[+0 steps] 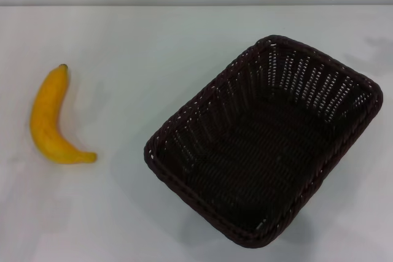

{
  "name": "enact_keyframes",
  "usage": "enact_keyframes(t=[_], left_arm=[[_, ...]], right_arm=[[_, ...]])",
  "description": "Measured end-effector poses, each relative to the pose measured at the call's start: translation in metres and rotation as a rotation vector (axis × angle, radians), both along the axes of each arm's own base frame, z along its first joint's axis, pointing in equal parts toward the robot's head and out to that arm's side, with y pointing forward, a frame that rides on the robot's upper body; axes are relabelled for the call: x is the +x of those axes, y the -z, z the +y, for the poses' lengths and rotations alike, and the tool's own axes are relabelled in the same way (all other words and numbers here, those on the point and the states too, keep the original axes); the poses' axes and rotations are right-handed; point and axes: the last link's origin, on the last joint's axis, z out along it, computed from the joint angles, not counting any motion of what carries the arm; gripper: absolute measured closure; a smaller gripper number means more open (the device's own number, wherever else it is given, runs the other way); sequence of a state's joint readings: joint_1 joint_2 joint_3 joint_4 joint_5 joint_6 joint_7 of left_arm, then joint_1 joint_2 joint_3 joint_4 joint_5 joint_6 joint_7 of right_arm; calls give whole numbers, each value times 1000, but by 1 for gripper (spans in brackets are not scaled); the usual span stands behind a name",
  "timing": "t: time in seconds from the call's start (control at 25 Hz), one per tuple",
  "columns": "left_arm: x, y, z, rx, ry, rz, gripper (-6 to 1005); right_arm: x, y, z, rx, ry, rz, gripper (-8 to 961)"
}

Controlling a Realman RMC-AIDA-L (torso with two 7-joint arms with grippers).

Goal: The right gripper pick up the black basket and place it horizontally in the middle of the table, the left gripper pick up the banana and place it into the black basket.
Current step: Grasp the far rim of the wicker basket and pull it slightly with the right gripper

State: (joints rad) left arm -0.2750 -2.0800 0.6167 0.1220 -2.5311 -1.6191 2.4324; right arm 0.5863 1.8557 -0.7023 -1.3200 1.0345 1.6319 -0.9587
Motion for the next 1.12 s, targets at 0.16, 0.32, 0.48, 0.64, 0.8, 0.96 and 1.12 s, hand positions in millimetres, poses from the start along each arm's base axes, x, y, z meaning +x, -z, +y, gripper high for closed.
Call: enact_keyframes(t=[0.16,0.32,0.48,0.64,0.8,0.96,1.12], left_arm=[[1,1,1,-2,6,-3,121],[1,1,-1,-3,14,-23,122],[-3,-2,-8,0,14,-47,122],[-7,-2,-11,3,-4,-52,122],[-7,-2,-11,3,-9,-49,122],[-8,-3,-11,3,-11,-49,122],[-8,-3,-11,5,-10,-49,122]], right_arm=[[-23,14,19,-105,69,-123,232],[-42,45,37,-245,114,-240,230],[-53,74,45,-294,125,-390,228],[-63,102,46,-340,112,-439,226],[-61,122,49,-371,151,-514,221],[-58,137,52,-390,196,-545,217],[-60,146,55,-414,219,-557,214]])
